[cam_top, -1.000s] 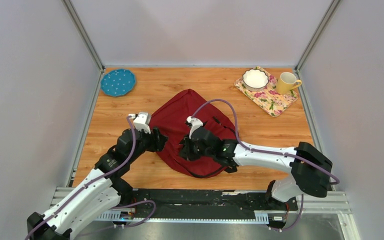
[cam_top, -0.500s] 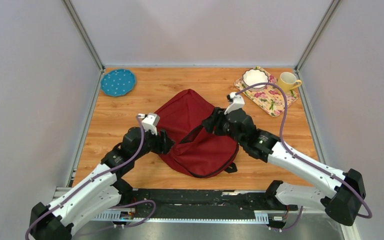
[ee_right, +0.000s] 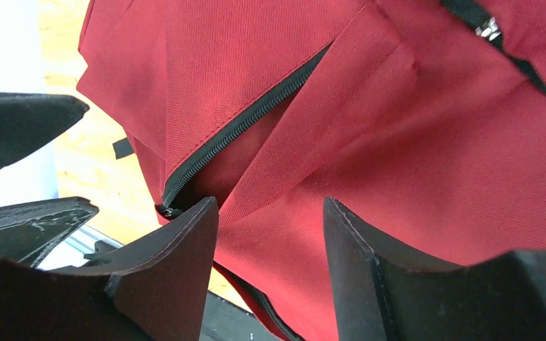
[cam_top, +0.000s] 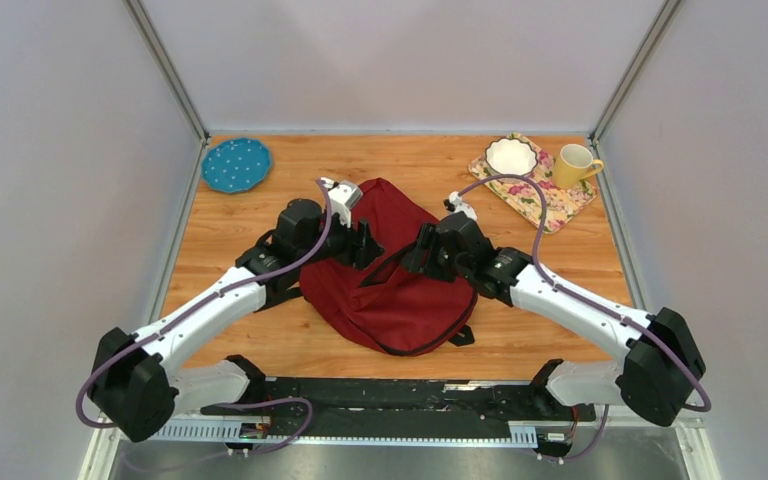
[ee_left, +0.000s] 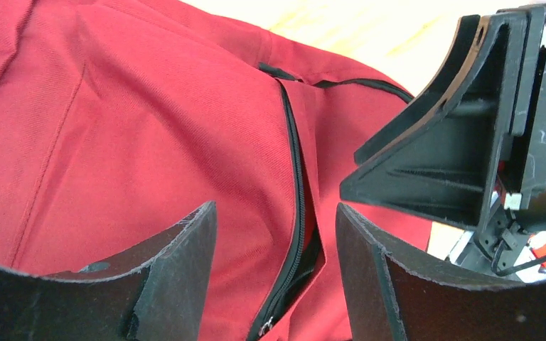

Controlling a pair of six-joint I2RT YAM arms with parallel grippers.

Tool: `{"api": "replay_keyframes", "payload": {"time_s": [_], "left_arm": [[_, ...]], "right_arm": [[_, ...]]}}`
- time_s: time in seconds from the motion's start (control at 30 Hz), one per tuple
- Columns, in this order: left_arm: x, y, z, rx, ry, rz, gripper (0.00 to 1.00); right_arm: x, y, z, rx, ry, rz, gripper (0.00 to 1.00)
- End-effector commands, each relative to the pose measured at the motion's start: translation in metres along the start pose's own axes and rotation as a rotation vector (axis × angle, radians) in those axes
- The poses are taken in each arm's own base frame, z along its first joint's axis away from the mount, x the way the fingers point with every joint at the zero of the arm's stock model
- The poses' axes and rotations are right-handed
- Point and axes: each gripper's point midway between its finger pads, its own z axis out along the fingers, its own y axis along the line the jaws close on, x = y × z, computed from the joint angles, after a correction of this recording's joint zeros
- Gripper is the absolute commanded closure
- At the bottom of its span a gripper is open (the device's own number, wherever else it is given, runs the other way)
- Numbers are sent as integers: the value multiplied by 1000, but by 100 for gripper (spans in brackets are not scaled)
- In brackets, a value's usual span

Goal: Pack the student bag
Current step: Zip the student bag at the center of the board.

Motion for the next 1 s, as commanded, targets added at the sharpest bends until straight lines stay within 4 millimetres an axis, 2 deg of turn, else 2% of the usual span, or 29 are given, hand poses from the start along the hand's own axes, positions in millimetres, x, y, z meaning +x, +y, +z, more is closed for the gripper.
{"api": "replay_keyframes", "payload": {"time_s": [0.0,0.2,0.33,0.4,0.47,0.53,0.63,0.67,0.7,0.73,0.97], "left_arm": [[-17,-9,9,62,-15,62,30],[-10,6,20,31,7,32,30],[-6,12,26,36,35,13,30],[-2,17,32,34,55,9,30],[0,18,36,41,72,0,30],[9,20,41,51,108,-10,31],[16,20,47,68,138,-20,32],[17,20,49,67,144,-22,32],[21,21,51,68,155,-25,32],[25,21,52,76,168,-27,33],[58,22,55,107,262,-54,37]], "right_arm": [[-6,26,2,-67,-9,73,41],[-6,29,17,-44,-11,97,41],[-1,18,27,31,9,90,43],[-1,15,30,38,5,91,51],[0,15,31,34,4,90,63],[2,14,32,35,11,82,66],[3,14,33,36,17,70,83],[4,13,32,36,20,70,93],[6,13,31,34,22,66,97],[6,14,29,25,18,62,100],[9,22,16,-23,-2,30,100]]}}
